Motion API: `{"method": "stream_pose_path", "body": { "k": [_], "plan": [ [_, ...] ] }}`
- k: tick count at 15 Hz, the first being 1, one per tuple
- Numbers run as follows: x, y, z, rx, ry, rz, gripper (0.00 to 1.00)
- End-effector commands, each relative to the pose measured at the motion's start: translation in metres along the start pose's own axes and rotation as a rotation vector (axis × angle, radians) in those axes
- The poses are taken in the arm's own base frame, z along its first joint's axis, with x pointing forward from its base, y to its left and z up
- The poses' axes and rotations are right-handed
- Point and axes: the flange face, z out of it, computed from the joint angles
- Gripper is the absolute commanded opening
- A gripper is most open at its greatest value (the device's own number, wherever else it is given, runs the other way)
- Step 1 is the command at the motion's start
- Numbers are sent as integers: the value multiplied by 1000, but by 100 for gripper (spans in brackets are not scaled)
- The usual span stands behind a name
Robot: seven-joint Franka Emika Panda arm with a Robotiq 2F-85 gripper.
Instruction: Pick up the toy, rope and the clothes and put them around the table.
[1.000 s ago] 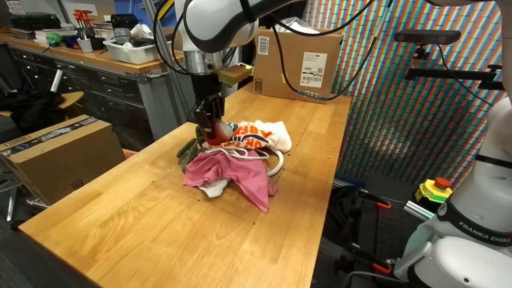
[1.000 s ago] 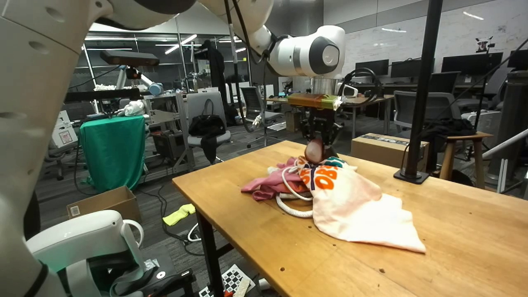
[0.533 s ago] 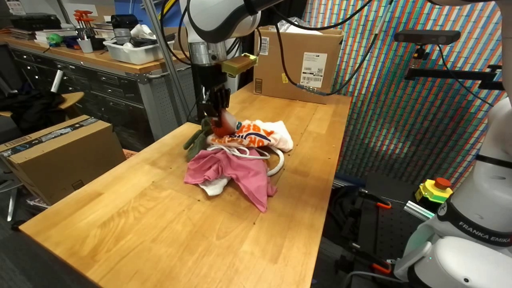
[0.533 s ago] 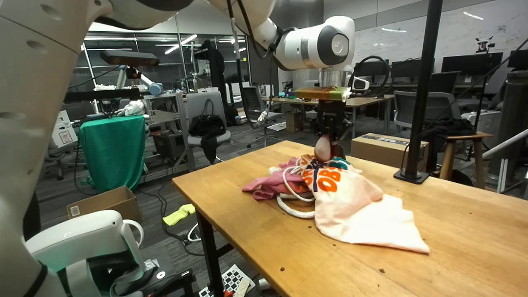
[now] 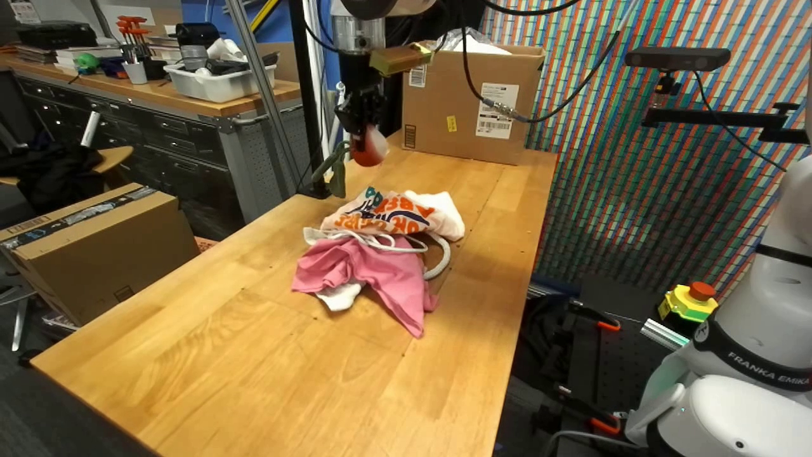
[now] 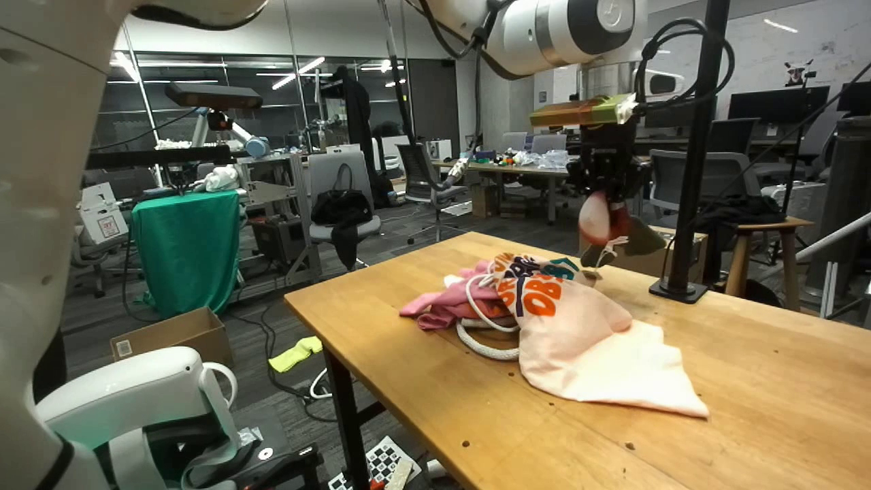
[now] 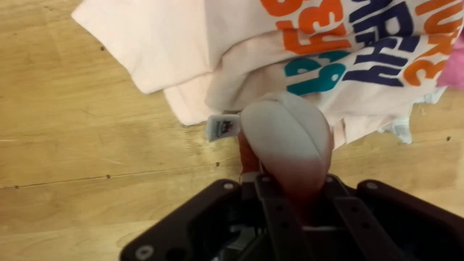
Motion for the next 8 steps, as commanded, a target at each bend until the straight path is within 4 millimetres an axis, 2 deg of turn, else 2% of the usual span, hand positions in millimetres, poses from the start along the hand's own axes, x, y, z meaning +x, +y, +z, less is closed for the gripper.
{"method": "stream_pose_path", "body": {
  "k": [1, 3, 8],
  "plan": [
    [2, 53, -19, -27, 80, 157, 11],
    [2, 92, -21, -46, 111, 262, 11],
    [-3, 173, -15, -123, 187, 507, 12]
  ]
}}
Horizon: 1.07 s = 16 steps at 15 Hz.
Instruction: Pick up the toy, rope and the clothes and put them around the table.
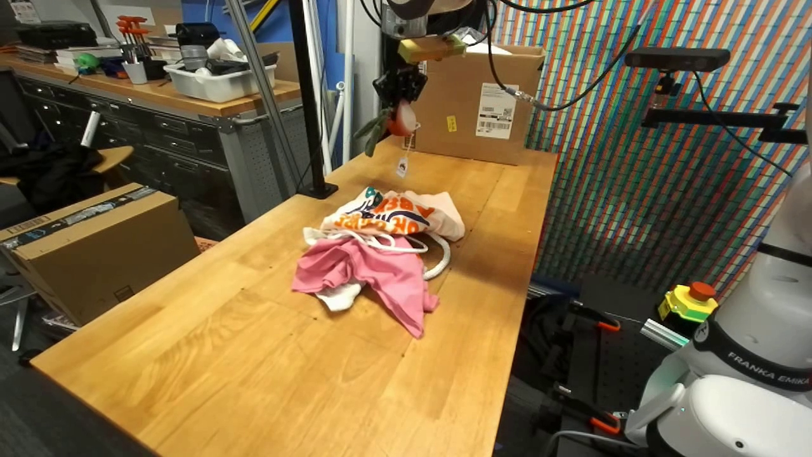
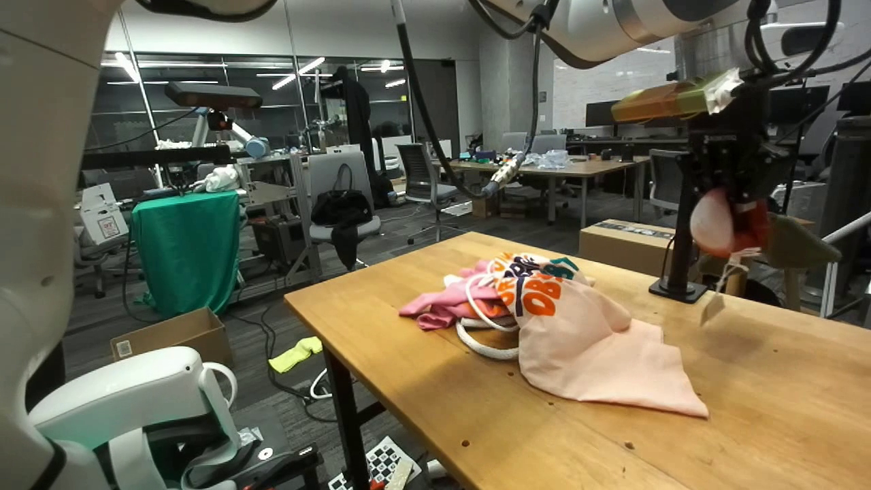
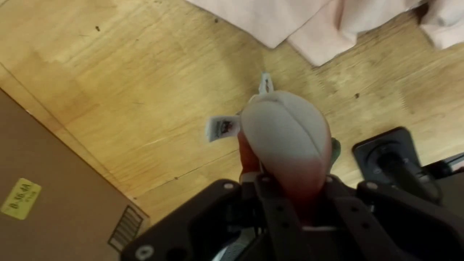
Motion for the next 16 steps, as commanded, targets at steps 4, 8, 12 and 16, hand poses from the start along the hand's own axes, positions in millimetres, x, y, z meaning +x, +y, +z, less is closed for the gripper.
{"method": "stream_pose_path", "body": {
  "k": [4, 8, 12, 16],
  "plan": [
    [22, 81, 8, -126, 135, 301, 12],
    [32, 116, 22, -197, 207, 483, 12],
    [40, 132, 39, -211, 264, 677, 12],
    [43, 135, 57, -209, 284, 788, 28]
  ]
}}
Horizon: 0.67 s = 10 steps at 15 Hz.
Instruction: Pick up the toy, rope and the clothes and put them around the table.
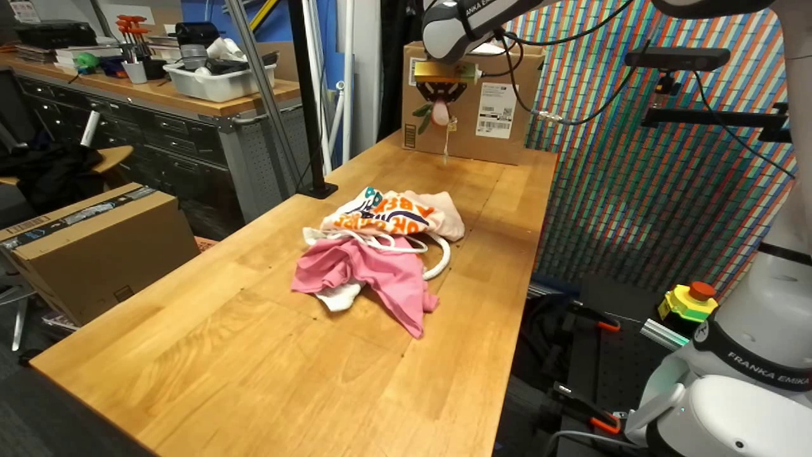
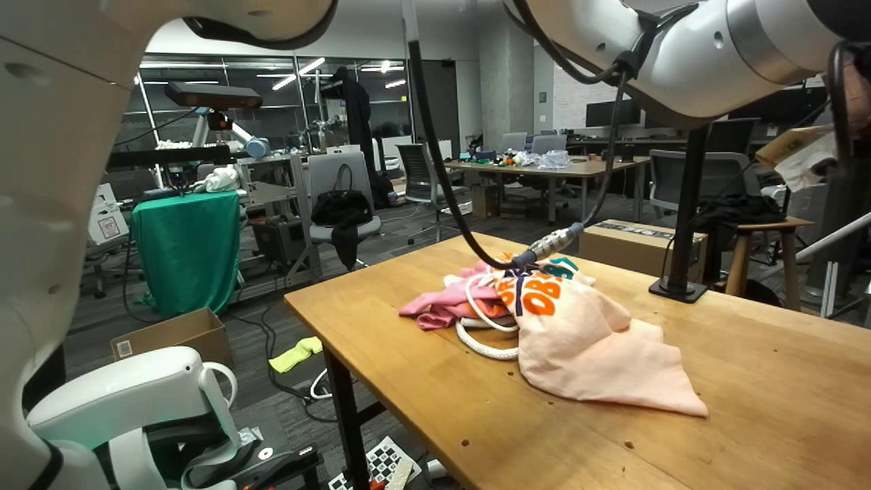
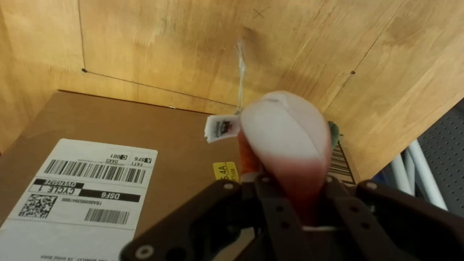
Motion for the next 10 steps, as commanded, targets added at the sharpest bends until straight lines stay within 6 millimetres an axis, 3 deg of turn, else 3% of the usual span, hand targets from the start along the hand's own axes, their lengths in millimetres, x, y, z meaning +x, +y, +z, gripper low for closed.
{"method": "stream_pose_path", "body": {
  "k": [1, 8, 10],
  "plan": [
    [4, -7, 8, -2, 42, 90, 44],
    [-4, -12, 15, -23, 33, 120, 97],
    [-7, -15, 9, -25, 32, 108, 100]
  ]
}}
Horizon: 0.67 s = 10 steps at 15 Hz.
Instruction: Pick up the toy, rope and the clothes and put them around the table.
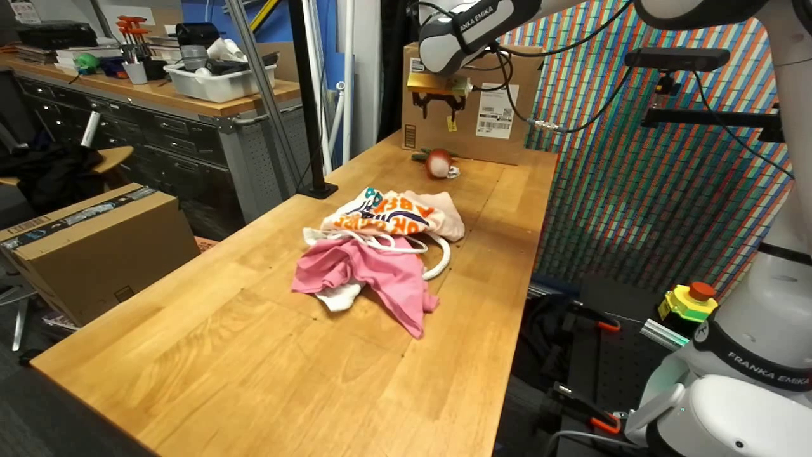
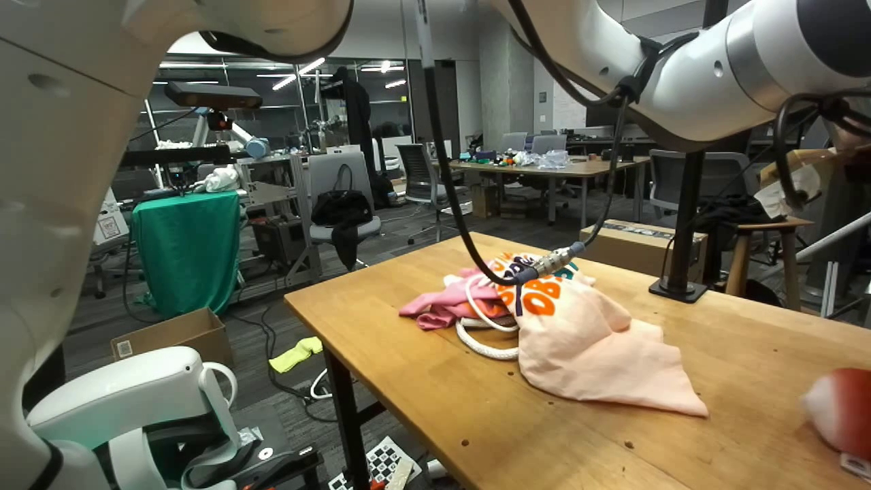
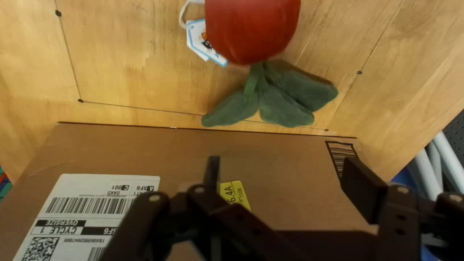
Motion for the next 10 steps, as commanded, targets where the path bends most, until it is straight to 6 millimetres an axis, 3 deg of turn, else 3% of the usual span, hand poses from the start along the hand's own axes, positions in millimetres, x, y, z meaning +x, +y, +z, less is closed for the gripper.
{"method": "stream_pose_path", "body": {
  "k": [1, 3, 10],
  "plan": [
    [-1, -10, -16, -2, 29, -14, 100],
    [-18, -16, -30, 20, -24, -93, 100],
    [-137, -53, -94, 98, -186, -467, 100]
  ]
}}
